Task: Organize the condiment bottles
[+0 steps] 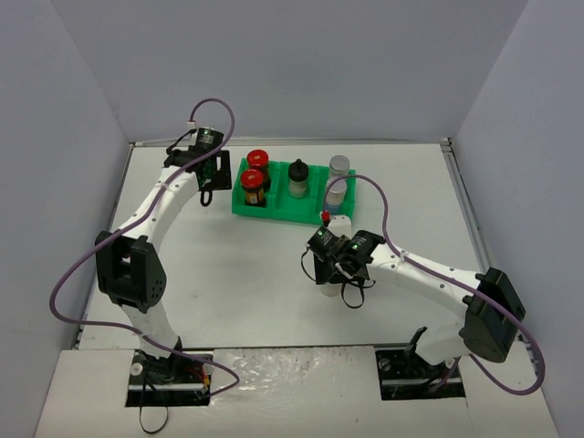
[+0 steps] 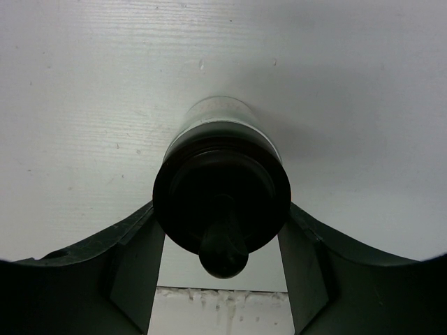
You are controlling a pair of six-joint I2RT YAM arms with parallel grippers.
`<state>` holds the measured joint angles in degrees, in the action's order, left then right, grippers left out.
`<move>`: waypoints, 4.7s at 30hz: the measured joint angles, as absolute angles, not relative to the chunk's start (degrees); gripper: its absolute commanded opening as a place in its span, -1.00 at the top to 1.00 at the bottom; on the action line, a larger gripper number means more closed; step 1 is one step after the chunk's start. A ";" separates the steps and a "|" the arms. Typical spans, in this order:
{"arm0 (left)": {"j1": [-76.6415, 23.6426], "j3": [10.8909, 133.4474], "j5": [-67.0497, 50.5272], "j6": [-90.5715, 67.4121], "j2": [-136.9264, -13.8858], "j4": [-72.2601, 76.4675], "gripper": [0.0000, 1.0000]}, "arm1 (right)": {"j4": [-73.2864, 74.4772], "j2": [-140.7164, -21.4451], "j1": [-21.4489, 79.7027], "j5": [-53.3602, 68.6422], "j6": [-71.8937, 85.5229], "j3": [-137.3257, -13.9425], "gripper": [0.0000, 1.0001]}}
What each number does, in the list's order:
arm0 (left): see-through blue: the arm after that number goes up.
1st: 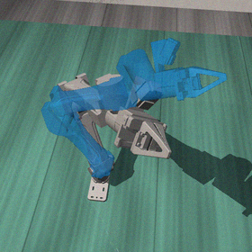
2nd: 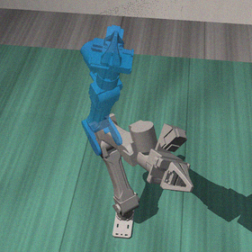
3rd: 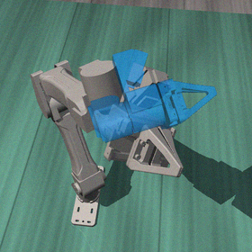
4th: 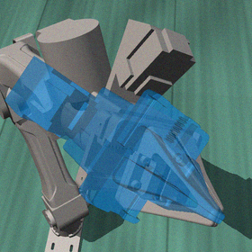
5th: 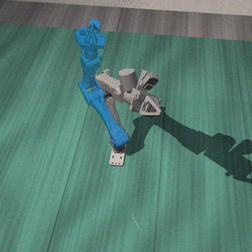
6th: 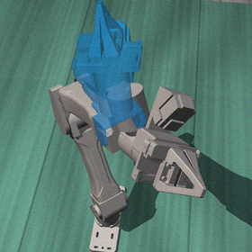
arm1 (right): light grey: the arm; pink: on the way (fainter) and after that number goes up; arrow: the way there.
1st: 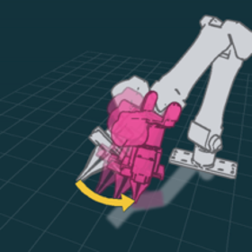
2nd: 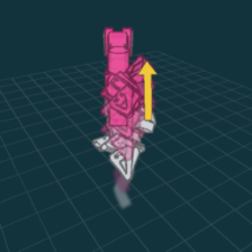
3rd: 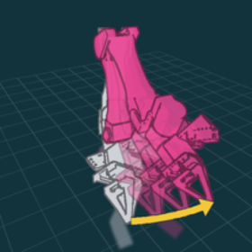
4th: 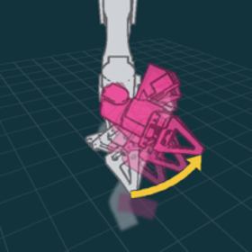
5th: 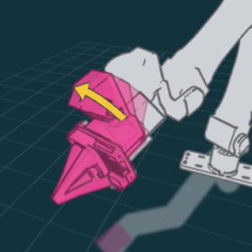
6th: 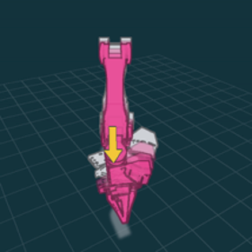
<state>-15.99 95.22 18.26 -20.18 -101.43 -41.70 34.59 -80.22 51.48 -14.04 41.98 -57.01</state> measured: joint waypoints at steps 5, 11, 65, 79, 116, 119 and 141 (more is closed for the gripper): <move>-15.99 95.00 18.24 -20.18 -101.43 -41.67 -0.87 | 35.17 -81.19 51.92 -14.21 41.24 -58.83 1.00; -15.99 95.00 18.24 -20.21 -101.43 -41.67 -0.87 | 37.46 -86.16 52.18 -17.20 37.60 -72.35 1.00; -15.99 95.02 18.50 -20.16 -101.45 -42.14 -0.87 | 23.29 -120.80 40.31 -18.77 22.22 -107.49 1.00; -15.99 95.02 18.56 -20.14 -101.45 -42.15 -0.87 | 22.09 -121.83 38.64 -18.75 22.85 -104.47 0.92; -15.99 95.13 18.55 -20.16 -101.45 -42.17 -0.87 | 21.21 -122.69 38.61 -17.15 22.41 -104.47 -0.60; -15.99 95.13 18.55 -20.16 -101.45 -42.17 -0.87 | 21.21 -122.69 38.66 -17.13 22.41 -104.47 -0.61; -15.99 95.67 18.53 -20.17 -101.45 -42.65 -0.87 | 23.52 -114.71 40.80 -18.24 21.17 -105.50 -1.00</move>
<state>-15.99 95.67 18.53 -20.17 -101.45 -42.65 23.52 -114.71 40.80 -18.24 21.17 -105.50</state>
